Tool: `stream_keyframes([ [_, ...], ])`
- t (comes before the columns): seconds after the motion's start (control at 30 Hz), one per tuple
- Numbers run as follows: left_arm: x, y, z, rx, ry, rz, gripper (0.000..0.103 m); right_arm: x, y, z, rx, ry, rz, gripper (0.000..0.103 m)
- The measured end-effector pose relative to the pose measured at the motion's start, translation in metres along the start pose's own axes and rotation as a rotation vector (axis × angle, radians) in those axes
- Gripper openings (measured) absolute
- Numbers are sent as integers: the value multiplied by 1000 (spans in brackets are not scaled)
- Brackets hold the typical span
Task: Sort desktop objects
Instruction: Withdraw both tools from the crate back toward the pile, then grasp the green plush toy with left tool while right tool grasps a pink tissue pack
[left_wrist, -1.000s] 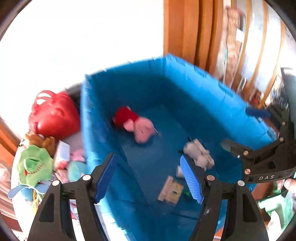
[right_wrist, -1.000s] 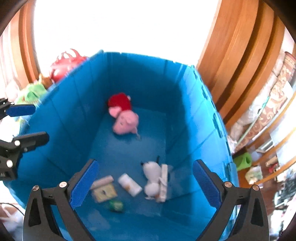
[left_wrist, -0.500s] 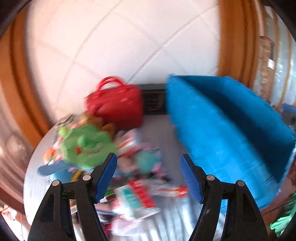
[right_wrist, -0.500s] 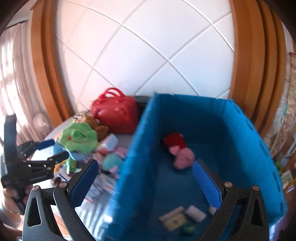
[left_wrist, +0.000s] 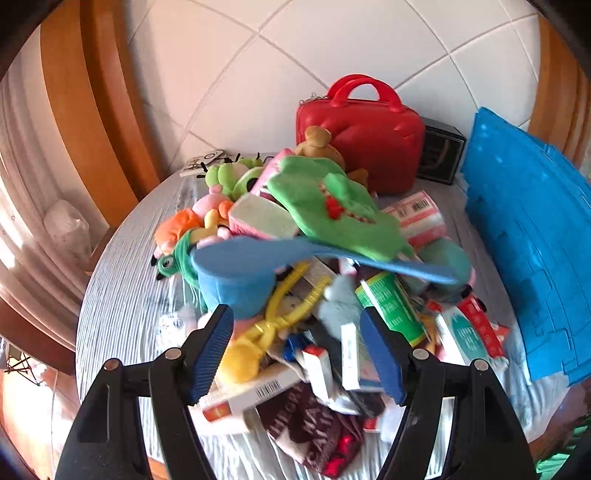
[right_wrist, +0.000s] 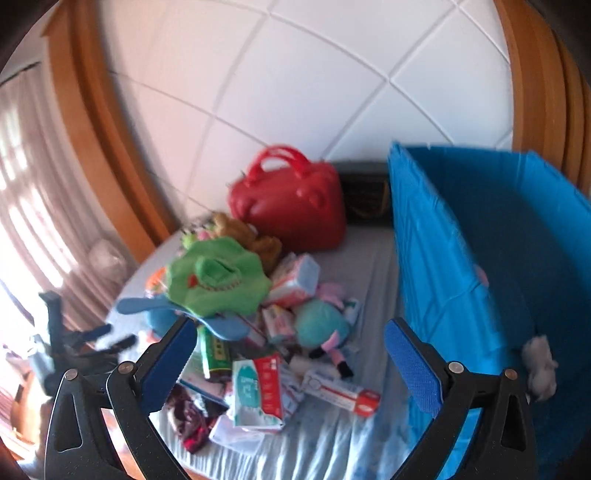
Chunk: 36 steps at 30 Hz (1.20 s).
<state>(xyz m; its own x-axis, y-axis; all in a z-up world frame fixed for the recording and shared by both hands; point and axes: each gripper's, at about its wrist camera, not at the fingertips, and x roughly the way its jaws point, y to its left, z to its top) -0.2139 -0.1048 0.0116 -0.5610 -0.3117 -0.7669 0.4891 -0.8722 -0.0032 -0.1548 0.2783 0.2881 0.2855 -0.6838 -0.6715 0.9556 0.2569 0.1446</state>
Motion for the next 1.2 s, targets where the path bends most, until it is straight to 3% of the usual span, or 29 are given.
stream_keyframes([
  [0.23, 52, -3, 61, -26, 2, -24, 71, 75, -14, -17, 68, 113, -95, 103],
  [0.43, 125, -30, 111, 9, 82, 44, 71, 117, -28, -11, 107, 158, -116, 103],
  [0.57, 178, -35, 117, 22, 182, 88, 71, 143, -36, 0, 129, 172, -123, 103],
  [0.63, 194, -37, 112, 50, 190, 108, 71, 161, -42, 6, 146, 190, -121, 103],
  [0.7, 193, -37, 107, 74, 154, 106, 64, 182, -45, 11, 158, 215, -119, 103],
  [0.77, 188, -34, 104, 88, 129, 93, 46, 211, -46, 15, 168, 250, -103, 103],
  [0.87, 182, -26, 103, 69, 113, 48, 30, 257, -45, 19, 202, 313, -40, 103],
  [1.03, 175, -16, 103, 26, 85, 18, 24, 318, -40, 19, 258, 399, 61, 102],
  [1.07, 173, -16, 104, 20, 78, 12, 23, 325, -37, 19, 256, 411, 64, 97],
  [1.1, 171, -17, 106, 15, 70, 7, 23, 333, -33, 18, 240, 423, 64, 68],
  [1.2, 159, -18, 109, 3, 37, -5, 21, 331, -20, 20, 188, 407, 63, 59],
])
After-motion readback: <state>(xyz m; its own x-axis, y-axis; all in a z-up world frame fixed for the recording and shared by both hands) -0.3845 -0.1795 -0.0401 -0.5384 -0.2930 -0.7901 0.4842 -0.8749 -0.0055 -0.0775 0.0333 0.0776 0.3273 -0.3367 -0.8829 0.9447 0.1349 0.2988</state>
